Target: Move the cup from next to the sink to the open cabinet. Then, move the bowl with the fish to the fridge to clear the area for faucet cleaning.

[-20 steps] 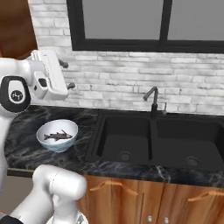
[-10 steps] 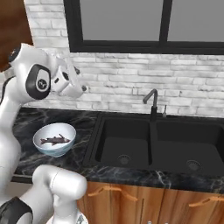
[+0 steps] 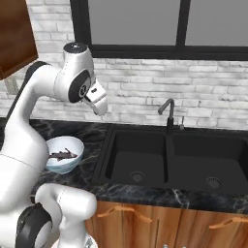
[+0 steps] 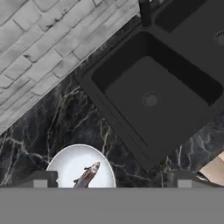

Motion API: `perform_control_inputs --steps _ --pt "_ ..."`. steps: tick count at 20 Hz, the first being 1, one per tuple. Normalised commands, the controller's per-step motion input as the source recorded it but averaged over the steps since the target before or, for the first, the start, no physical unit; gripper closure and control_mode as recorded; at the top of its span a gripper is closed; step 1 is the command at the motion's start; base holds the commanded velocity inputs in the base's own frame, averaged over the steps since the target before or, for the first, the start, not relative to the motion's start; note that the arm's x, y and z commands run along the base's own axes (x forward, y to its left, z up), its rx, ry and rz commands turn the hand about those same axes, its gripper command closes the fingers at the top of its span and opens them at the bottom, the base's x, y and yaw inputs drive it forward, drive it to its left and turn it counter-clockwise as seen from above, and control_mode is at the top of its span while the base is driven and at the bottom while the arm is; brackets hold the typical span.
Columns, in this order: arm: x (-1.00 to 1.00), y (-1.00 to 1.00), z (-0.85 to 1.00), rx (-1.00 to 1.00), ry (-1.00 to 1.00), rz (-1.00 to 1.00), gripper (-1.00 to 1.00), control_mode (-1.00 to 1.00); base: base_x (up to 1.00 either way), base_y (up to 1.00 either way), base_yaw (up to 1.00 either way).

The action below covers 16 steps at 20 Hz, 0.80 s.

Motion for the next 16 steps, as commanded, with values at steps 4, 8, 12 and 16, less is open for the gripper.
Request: perform_control_inputs --steps 4,8,12,16 --pt "-0.01 0.34 -0.92 0.15 0.05 0.66 -1.0 -1.0 0.0 0.0 0.0" --pt "0.14 0.47 -0.59 0.06 0.2 0.4 -1.0 -1.0 0.0 0.0 0.0" --pt "0.12 0.32 -0.36 0.0 0.27 0.15 -1.0 -1.0 0.0 0.0 0.0" --pt "0.0 0.18 -0.73 -0.08 0.19 0.0 -1.0 -1.0 0.0 0.0 0.0"
